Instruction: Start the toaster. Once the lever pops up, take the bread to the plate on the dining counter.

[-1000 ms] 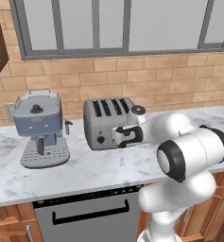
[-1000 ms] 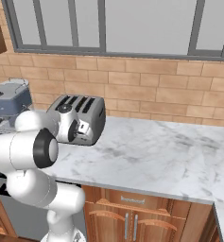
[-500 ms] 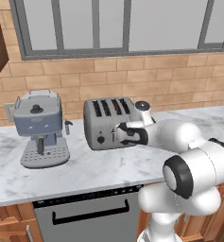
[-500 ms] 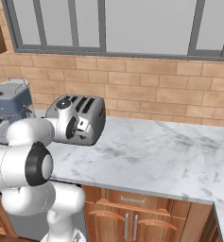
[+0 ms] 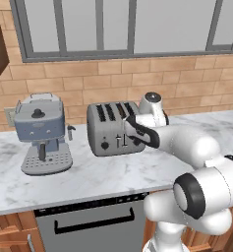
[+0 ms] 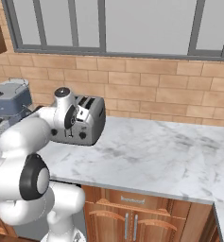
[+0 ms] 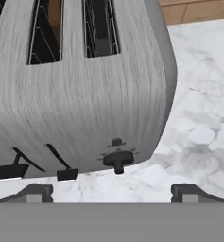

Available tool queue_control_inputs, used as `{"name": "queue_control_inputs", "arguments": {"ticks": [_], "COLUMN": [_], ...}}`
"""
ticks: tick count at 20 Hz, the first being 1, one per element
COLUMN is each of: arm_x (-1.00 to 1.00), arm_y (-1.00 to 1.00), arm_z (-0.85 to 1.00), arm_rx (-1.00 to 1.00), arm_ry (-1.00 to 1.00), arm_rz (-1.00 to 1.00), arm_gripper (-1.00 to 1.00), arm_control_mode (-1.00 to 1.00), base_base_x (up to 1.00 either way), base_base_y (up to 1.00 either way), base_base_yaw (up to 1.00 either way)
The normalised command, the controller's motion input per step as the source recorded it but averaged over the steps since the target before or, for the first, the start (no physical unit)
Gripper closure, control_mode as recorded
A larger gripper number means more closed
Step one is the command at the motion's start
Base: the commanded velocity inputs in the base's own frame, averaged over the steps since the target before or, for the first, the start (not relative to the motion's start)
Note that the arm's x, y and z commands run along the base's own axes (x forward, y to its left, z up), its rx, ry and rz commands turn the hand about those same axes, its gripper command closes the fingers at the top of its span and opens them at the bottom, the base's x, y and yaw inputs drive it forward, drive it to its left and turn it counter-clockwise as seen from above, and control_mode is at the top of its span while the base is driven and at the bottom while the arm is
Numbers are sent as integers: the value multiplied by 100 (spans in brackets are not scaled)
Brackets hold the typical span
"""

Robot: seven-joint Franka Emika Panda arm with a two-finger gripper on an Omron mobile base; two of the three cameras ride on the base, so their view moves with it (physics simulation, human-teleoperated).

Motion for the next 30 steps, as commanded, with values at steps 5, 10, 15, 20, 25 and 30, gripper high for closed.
{"name": "queue_control_inputs", "arguments": {"ticks": [5, 10, 15, 20, 25, 30], "arm_x": [0, 0, 0, 0, 0, 0], "arm_y": [-3, 0, 0, 0, 4, 18], "arm_z": [44, 21, 13, 11, 9, 23], "arm_rx": [0, 0, 0, 0, 0, 0], "arm_ry": [-9, -16, -25, -23, -14, -6], "arm_rz": [0, 0, 0, 0, 0, 0], "arm_gripper": [-100, -100, -100, -100, -100, -100], "arm_control_mode": [-100, -100, -100, -100, -100, -100], "base_base_x": [0, 0, 0, 0, 0, 0], "base_base_y": [0, 0, 0, 0, 0, 0], "base_base_yaw": [0, 0, 0, 0, 0, 0]}}
